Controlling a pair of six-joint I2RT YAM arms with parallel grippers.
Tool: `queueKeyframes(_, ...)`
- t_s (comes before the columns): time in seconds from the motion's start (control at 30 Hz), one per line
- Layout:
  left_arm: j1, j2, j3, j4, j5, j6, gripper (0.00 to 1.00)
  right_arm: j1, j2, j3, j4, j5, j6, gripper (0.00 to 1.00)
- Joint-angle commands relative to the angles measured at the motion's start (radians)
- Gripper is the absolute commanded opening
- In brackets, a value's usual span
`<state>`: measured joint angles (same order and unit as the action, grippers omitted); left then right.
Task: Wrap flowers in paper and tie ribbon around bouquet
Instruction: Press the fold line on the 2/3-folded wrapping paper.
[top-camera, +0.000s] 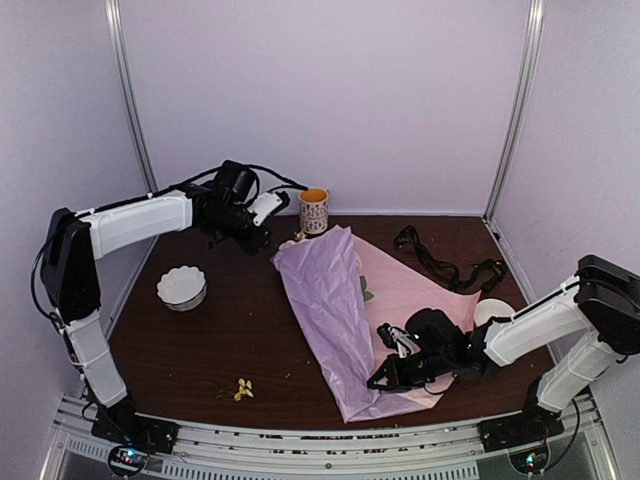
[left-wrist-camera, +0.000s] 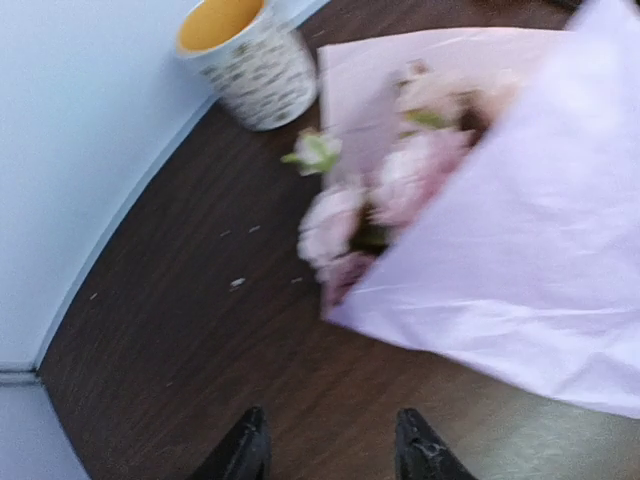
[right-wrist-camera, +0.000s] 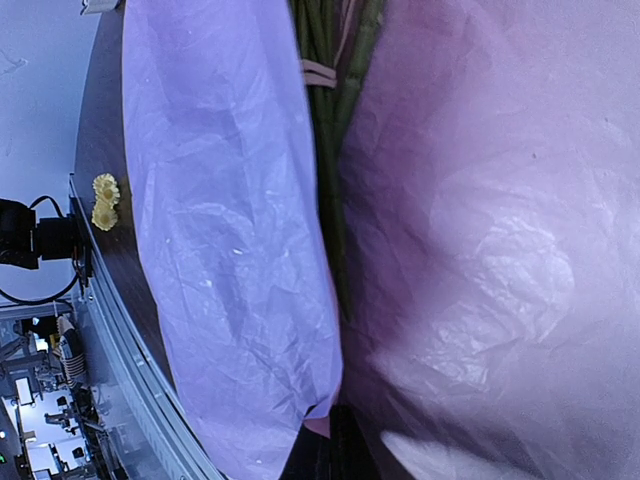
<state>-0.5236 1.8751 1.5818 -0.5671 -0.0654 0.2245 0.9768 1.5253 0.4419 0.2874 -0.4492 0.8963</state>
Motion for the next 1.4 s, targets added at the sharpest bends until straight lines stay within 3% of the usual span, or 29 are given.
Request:
queueKeyframes(0.0,-0.119,0.003,-0.108,0.089,0.215,-0.059,0.41,0.002,0.008,0.021,-0.079,0.005,-0.021,0.00)
queueKeyframes(0.2,-0.120,0.156,-0.065,0.054,0.280,-0.147,0.37,0.001,0.017,0.023,-0.078,-0.001,-0.029,0.00)
queueKeyframes(0.33,-0.077,0.241,0.034,-0.001,0.210,-0.212,0.35,0.001,0.003,0.013,-0.072,0.003,-0.026,0.00)
queueKeyframes(0.6,0.135,0.337,0.231,-0.032,0.081,-0.305,0.37,0.003,-0.013,-0.002,-0.072,0.007,-0.023,0.00)
queueKeyframes(0.73,0.140,0.288,0.243,-0.045,0.057,-0.292,0.35,0.002,-0.034,0.002,-0.092,0.020,-0.025,0.00)
queueKeyframes(0.83,0.072,0.145,0.087,0.058,0.046,-0.271,0.34,0.001,-0.047,0.007,-0.107,0.028,-0.026,0.00)
queueKeyframes(1.0,-0.211,-0.041,-0.147,0.109,0.084,-0.175,0.34,0.002,-0.040,0.031,-0.113,0.026,-0.028,0.00)
queueKeyframes(1.07,-0.339,-0.044,-0.185,0.109,0.145,-0.151,0.35,0.001,-0.037,0.038,-0.117,0.028,-0.025,0.00)
queueKeyframes(1.17,-0.428,0.020,-0.180,0.110,0.218,-0.140,0.38,0.002,-0.038,0.039,-0.117,0.036,-0.019,0.00)
queueKeyframes(1.37,-0.443,0.194,-0.041,0.058,0.212,-0.134,0.39,0.004,-0.046,0.050,-0.135,0.069,-0.019,0.03)
